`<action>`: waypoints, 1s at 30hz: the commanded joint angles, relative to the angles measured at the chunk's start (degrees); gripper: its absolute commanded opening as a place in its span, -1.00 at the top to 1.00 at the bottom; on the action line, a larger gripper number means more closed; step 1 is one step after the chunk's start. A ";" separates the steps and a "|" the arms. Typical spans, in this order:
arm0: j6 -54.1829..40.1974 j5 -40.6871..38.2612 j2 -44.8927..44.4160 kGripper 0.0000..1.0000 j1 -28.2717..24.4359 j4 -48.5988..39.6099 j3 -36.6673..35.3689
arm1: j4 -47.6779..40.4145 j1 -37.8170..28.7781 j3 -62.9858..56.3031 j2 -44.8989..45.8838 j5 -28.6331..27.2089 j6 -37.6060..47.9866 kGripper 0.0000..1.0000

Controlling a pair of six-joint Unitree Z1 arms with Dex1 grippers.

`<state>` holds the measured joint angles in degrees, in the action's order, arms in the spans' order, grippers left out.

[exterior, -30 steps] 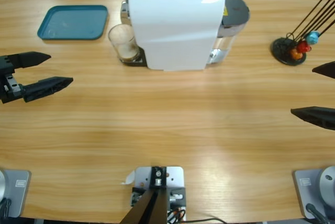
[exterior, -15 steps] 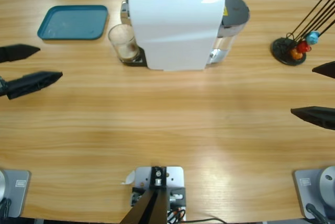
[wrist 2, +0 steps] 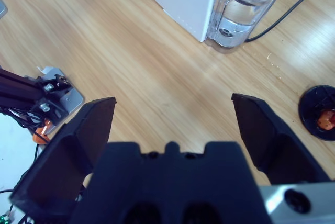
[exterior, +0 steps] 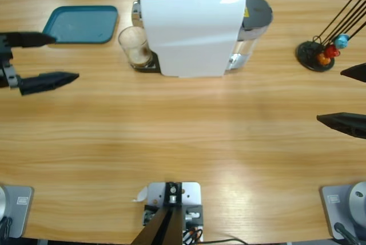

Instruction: Pour coffee

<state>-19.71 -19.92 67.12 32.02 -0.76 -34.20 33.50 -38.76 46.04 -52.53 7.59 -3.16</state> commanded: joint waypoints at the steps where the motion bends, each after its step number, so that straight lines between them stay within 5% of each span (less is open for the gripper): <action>1: -2.35 -3.02 15.07 -1.00 -3.10 -2.28 -9.39 | -1.14 -0.44 -2.04 -2.35 -0.07 -0.71 -1.00; 7: -4.01 -11.76 22.12 -1.00 -6.00 -2.34 -13.73 | -1.49 -0.27 -2.09 -2.84 -0.81 -0.71 -1.00; 30: -12.11 -14.09 33.65 -1.00 -6.26 6.44 -15.72 | -3.76 1.09 -2.43 -7.24 -1.55 -0.71 -1.00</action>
<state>-31.57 -31.09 96.43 26.20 3.52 -49.63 31.48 -38.51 45.81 -57.12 6.99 -3.16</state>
